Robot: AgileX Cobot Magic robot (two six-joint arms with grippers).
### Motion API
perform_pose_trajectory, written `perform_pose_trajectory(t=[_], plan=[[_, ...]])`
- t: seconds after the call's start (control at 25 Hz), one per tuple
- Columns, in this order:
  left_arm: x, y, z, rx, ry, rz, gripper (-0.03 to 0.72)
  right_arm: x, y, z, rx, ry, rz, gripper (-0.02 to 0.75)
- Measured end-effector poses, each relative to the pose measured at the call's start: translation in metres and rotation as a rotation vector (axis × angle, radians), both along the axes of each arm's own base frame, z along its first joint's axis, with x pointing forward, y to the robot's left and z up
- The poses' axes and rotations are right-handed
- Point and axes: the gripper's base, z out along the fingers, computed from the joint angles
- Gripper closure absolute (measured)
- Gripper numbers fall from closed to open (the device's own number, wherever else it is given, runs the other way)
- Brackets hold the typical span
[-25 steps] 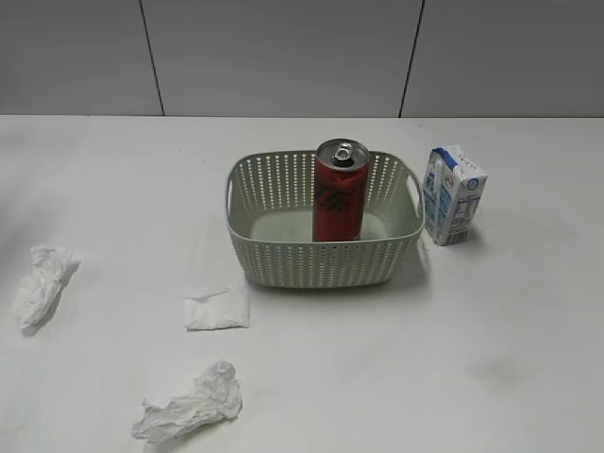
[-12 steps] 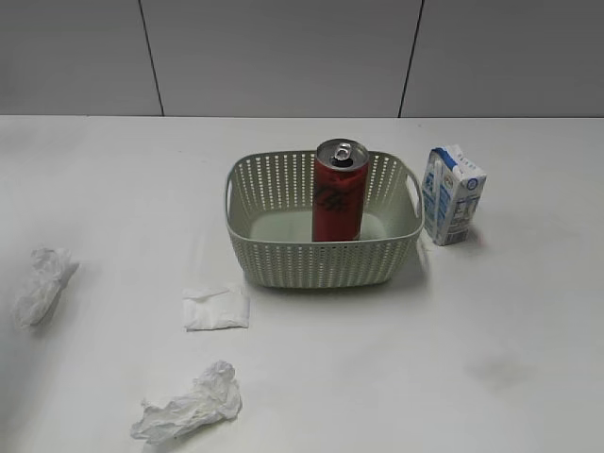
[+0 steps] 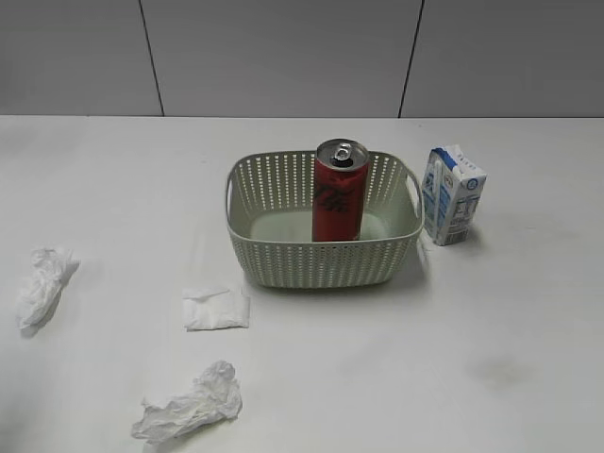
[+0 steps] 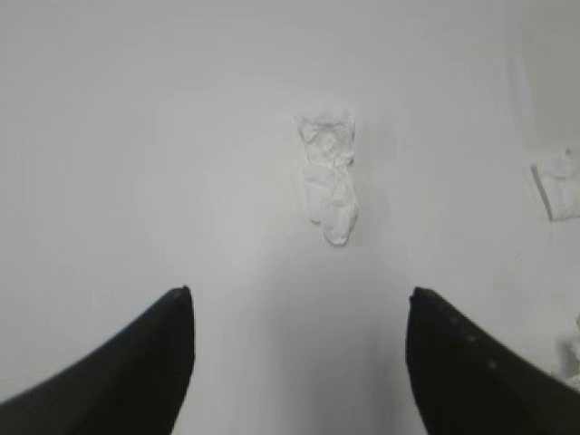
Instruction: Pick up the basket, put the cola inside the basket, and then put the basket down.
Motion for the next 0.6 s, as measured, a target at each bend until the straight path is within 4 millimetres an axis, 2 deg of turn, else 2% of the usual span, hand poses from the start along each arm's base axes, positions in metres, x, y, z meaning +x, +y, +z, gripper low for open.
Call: perform_pose_trajectory(t=[0.24, 0.6], plan=[[-0.055, -0.002, -0.026, 0.0, -0.043, -0.003, 0.134, 0.0, 0.0, 0.0, 0.0, -0.001, 0.0, 0.146], [-0.125, -0.003, -0.036, 0.021, -0.29, -0.005, 0.134, 0.0, 0.0, 0.0, 0.001, -0.001, 0.0, 0.148]])
